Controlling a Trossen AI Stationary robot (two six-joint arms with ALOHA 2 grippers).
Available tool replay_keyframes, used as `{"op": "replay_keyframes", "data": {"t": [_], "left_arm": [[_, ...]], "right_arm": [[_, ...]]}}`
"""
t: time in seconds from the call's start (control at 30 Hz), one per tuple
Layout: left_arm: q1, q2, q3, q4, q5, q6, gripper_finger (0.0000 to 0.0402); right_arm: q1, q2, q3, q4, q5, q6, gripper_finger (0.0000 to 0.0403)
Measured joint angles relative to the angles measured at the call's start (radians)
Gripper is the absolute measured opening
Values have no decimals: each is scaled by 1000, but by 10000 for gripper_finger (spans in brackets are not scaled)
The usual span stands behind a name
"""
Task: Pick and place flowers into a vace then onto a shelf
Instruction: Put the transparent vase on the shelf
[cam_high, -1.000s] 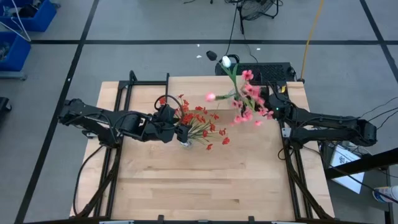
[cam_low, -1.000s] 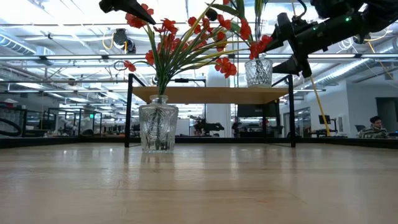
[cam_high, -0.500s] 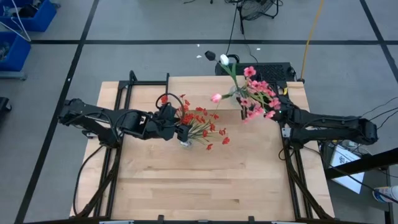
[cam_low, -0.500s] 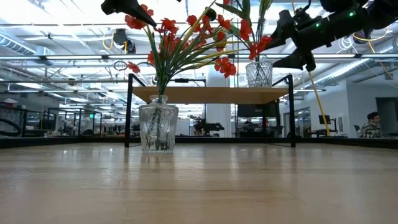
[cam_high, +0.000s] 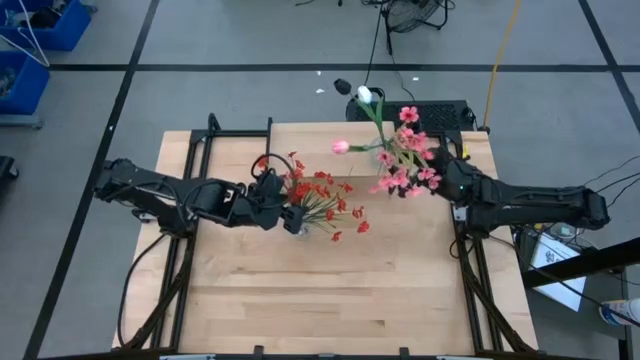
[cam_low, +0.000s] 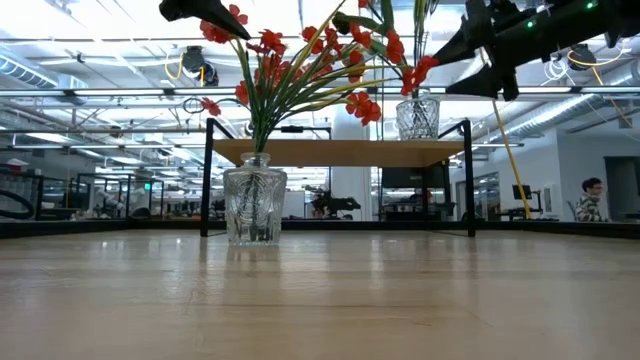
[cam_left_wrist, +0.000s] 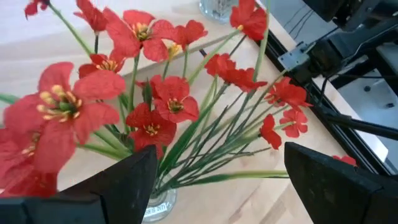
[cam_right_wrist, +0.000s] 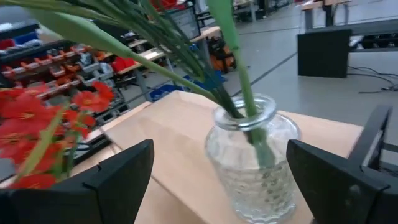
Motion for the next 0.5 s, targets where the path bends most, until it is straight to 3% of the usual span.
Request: {"op": "replay_keyframes", "data": {"t": [0.07, 0.23, 0.4, 0.5], "left_arm": [[-9, 0, 0, 1, -14, -5, 351], [-46, 8, 0, -3, 77, -24, 351], [-142, 41, 0, -38, 33, -77, 351], [-168, 80, -1, -91, 124, -204, 351]], "right_arm": [[10, -11, 0, -5, -3, 3, 357], [67, -42, 1, -10, -31, 77, 357], [101, -59, 1, -20, -6, 59, 357], [105, -65, 1, -29, -6, 59, 357]]}}
